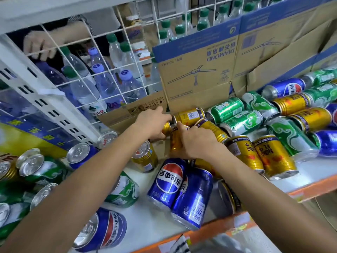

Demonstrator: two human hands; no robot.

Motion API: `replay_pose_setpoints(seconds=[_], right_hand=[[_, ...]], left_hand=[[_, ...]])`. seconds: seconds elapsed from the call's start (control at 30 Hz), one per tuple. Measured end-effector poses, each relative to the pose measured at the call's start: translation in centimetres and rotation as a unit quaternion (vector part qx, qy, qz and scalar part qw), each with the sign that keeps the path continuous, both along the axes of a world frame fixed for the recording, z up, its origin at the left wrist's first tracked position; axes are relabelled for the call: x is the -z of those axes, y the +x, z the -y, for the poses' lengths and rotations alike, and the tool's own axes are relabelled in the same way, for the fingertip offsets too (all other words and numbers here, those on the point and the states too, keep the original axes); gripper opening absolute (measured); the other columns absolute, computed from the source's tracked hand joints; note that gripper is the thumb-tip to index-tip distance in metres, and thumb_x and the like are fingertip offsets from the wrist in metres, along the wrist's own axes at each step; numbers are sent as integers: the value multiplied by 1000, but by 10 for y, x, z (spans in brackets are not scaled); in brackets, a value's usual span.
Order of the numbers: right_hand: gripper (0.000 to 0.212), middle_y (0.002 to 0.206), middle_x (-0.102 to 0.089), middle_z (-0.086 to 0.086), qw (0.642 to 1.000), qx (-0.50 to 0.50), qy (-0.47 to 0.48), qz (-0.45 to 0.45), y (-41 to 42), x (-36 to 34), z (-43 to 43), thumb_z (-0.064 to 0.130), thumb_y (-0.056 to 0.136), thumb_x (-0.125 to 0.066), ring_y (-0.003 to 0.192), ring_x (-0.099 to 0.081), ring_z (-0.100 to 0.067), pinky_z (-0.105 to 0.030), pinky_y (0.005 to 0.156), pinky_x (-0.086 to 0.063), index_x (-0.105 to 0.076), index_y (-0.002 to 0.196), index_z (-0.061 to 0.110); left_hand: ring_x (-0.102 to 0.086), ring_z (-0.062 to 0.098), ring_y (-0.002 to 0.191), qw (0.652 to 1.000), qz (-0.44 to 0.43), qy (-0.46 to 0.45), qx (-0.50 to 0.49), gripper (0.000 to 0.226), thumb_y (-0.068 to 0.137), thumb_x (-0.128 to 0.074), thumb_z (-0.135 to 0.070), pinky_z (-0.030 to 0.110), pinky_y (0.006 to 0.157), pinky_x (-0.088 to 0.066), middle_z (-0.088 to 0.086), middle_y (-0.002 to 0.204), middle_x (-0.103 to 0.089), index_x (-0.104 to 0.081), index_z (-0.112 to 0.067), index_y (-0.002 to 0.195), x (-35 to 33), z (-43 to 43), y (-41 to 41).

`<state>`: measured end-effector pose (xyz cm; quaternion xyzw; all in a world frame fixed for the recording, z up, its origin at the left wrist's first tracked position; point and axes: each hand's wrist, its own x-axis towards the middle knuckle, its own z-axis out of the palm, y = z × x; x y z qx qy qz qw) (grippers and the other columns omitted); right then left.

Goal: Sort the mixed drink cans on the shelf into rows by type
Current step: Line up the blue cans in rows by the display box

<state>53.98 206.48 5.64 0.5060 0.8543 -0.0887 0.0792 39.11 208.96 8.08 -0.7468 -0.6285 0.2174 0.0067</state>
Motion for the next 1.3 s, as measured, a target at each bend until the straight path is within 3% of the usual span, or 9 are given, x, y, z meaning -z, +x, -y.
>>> replay_pose_setpoints(seconds=[0.07, 0.2, 0.37, 0.53, 0.7, 0.87, 1.07, 1.2, 1.3], right_hand=[[90, 136, -45, -21, 999, -12, -42, 5, 0, -5, -1, 47, 90, -54, 120, -50, -37, -41, 90, -44, 3, 152, 15], [112, 138, -46, -17, 984, -41, -172, -19, 13, -23, -9, 57, 80, -65, 123, -47, -34, -37, 93, -42, 11, 151, 14], [120, 146, -40, -14, 977, -56, -208, -12, 19, -28, -11, 44, 76, -74, 131, -40, -32, -34, 99, -38, 17, 149, 17], [111, 132, -52, -15, 981, -67, -182, -13, 17, -26, -15, 47, 80, -70, 121, -48, -33, -39, 94, -43, 12, 151, 23], [82, 136, -48, -19, 984, -91, -156, -3, 12, -24, -10, 45, 96, -46, 121, -48, -35, -38, 93, -41, 8, 152, 19], [60, 141, -42, -23, 987, -66, -142, -40, -1, -24, -10, 40, 102, -28, 125, -44, -38, -40, 97, -38, -5, 152, 18], [53, 130, -53, -21, 983, -52, -156, -85, -7, -27, -6, 44, 101, -27, 116, -51, -37, -46, 95, -42, -29, 144, 13], [35, 114, -62, -17, 981, -30, -142, -126, -7, -27, -9, 31, 101, -30, 104, -56, -34, -41, 88, -45, -54, 110, 7], [35, 97, -65, -16, 978, -14, -147, -149, -9, -21, -15, 28, 99, -33, 90, -58, -33, -37, 81, -48, -59, 92, 6]], left_hand=[[-53, 35, 108, 1000, -17, 16, 5, 62, 82, -69, -42, 41, 77, -48, 11, 128, -41, -38, -28, 134, 3, 3, 3], [-54, 34, 107, 999, -5, 32, 8, 57, 78, -73, -41, 41, 78, -50, 10, 123, -46, -44, -24, 125, 1, 1, 3], [-52, 30, 107, 998, 56, 40, -16, 58, 69, -79, -44, 39, 83, -47, 5, 116, -49, -49, -24, 115, -4, 1, -10], [-54, 24, 101, 987, 122, 91, -53, 61, 63, -78, -55, 37, 80, -45, 1, 106, -51, -48, -22, 104, -12, 15, -32], [-58, 23, 87, 987, 67, 116, -87, 50, 70, -69, -63, 34, 68, -45, 3, 94, -61, -50, -20, 86, -27, 34, -46], [-60, 22, 80, 982, 102, 93, -126, 46, 72, -63, -68, 32, 65, -46, -1, 81, -63, -51, -24, 69, -22, 43, -62], [-59, 13, 70, 978, 134, 96, -128, 42, 76, -64, -61, 33, 68, -53, -7, 70, -61, -58, -21, 71, -20, 48, -63], [-60, 17, 73, 974, 158, 121, -105, 44, 87, -50, -59, 35, 70, -52, -2, 76, -64, -65, -20, 74, -25, 53, -60], [-61, 19, 87, 975, 154, 137, -80, 42, 89, -49, -56, 35, 76, -52, 0, 94, -67, -70, -20, 93, -31, 60, -54]])
